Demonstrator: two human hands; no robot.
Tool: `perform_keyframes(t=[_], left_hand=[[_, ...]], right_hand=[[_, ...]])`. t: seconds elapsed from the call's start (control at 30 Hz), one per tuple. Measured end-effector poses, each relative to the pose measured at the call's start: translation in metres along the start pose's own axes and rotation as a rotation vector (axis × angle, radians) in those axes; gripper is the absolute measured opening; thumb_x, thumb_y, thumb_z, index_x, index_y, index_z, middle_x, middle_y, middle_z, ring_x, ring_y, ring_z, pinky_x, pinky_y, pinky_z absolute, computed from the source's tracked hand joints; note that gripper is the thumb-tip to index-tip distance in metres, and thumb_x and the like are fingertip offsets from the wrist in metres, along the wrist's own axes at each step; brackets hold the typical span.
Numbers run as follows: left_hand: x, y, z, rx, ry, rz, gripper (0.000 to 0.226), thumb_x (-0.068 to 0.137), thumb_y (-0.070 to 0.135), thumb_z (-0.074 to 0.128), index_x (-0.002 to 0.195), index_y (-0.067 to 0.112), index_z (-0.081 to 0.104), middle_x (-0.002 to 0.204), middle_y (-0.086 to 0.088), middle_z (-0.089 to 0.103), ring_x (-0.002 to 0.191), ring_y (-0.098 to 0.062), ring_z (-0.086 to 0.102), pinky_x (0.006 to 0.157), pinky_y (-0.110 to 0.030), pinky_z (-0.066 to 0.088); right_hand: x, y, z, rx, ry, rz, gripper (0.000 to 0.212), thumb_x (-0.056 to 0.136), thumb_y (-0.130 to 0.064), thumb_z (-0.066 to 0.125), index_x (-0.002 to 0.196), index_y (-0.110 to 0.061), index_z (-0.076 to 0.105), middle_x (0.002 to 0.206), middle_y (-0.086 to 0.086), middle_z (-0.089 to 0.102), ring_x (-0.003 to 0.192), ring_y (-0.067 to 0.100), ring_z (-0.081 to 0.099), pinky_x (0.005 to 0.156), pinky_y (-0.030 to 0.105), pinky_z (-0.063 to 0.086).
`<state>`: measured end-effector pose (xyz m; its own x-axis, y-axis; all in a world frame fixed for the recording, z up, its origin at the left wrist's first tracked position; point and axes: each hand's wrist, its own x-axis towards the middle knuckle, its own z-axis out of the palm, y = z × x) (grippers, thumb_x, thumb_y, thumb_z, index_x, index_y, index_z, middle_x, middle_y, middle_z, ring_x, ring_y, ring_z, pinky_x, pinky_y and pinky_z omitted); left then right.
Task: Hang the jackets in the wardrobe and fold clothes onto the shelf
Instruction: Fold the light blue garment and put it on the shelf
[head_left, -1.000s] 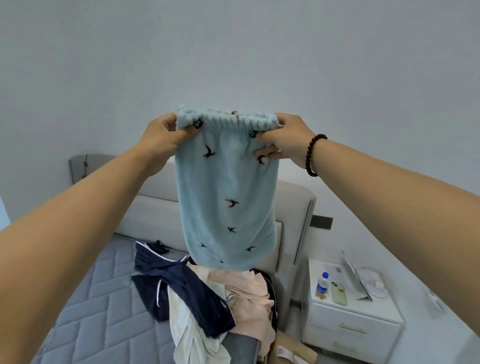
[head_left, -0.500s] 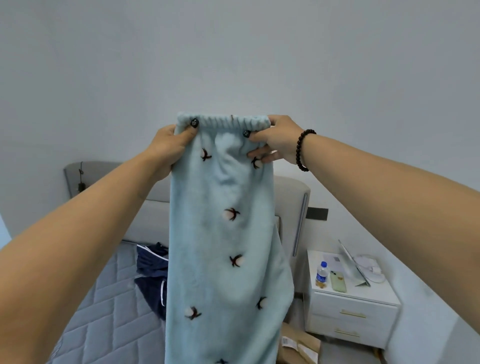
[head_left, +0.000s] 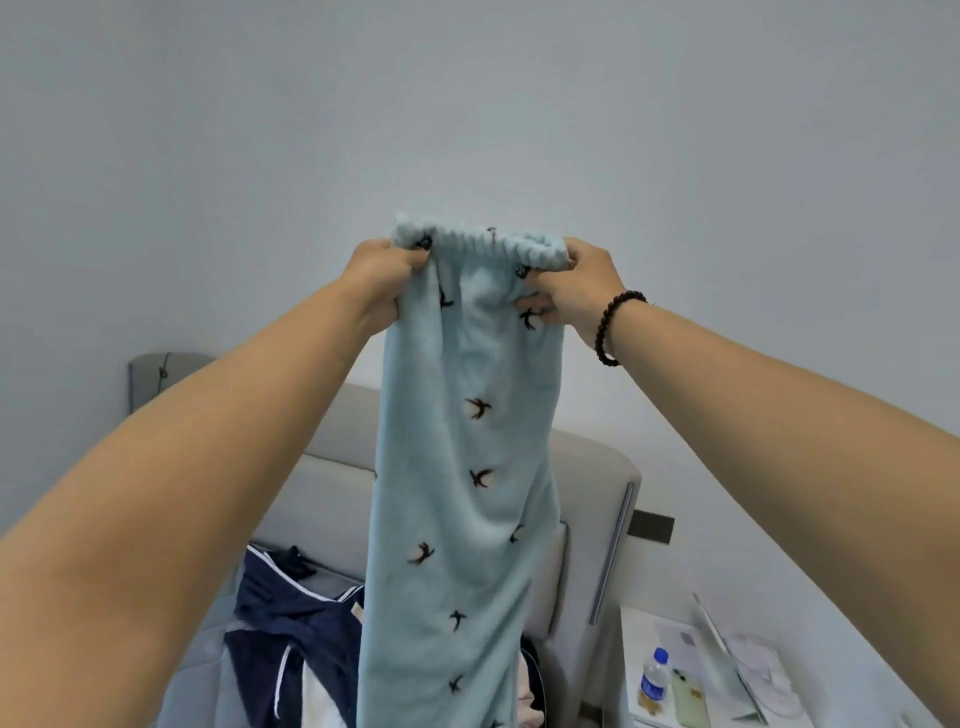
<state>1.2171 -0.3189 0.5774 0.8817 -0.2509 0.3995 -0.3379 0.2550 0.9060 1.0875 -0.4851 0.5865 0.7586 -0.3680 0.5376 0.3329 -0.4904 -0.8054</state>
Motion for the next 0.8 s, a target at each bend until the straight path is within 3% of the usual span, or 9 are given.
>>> perform_keyframes(t=[0.2,0.4,0.5,0.63,0.8], left_hand=[[-0.033,0.038,-0.009,0.05,-0.012,0.117,0.016,0.095,0.011,0.059,0.11,0.005,0.065,0.112,-0.014,0.068,0.101,-0.027,0.067,0.089,-0.041,0.056],[-0.125,0.03,-0.03,0.027,-0.122,0.141,0.016,0.094,0.012,0.063,0.109,0.006,0.066,0.11,-0.012,0.07,0.1,-0.024,0.069,0.09,-0.038,0.055],[-0.188,0.011,-0.045,0.019,-0.166,0.061,0.024,0.089,0.014,0.069,0.112,0.007,0.067,0.116,-0.012,0.07,0.105,-0.024,0.068,0.089,-0.041,0.056],[-0.281,-0.037,-0.066,0.028,-0.214,-0.101,0.031,0.084,0.007,0.071,0.115,0.008,0.066,0.103,-0.006,0.075,0.096,-0.021,0.072,0.074,-0.032,0.059],[-0.373,-0.111,-0.098,0.062,-0.241,-0.336,0.034,0.083,0.002,0.07,0.116,0.005,0.064,0.107,-0.013,0.073,0.097,-0.028,0.072,0.077,-0.039,0.061]], right_hand=[[-0.027,-0.048,-0.016,0.001,-0.028,-0.054,0.023,0.079,0.008,0.056,0.092,-0.011,0.06,0.08,0.015,0.065,0.074,0.034,0.068,0.064,0.04,0.049],[-0.107,-0.052,-0.032,0.005,-0.092,0.025,0.027,0.085,0.003,0.06,0.111,-0.006,0.06,0.09,0.015,0.066,0.086,0.038,0.07,0.08,0.053,0.054],[-0.164,-0.033,-0.038,0.055,-0.119,0.106,0.027,0.086,0.001,0.063,0.112,-0.008,0.062,0.098,0.017,0.068,0.086,0.036,0.071,0.081,0.051,0.055],[-0.26,0.012,-0.034,0.137,-0.149,0.23,0.029,0.084,0.0,0.068,0.106,-0.019,0.065,0.102,0.012,0.071,0.083,0.027,0.073,0.077,0.039,0.06],[-0.369,0.067,-0.013,0.153,-0.254,0.408,0.042,0.078,0.008,0.07,0.108,-0.021,0.066,0.102,0.002,0.071,0.086,0.016,0.072,0.074,0.031,0.06]])
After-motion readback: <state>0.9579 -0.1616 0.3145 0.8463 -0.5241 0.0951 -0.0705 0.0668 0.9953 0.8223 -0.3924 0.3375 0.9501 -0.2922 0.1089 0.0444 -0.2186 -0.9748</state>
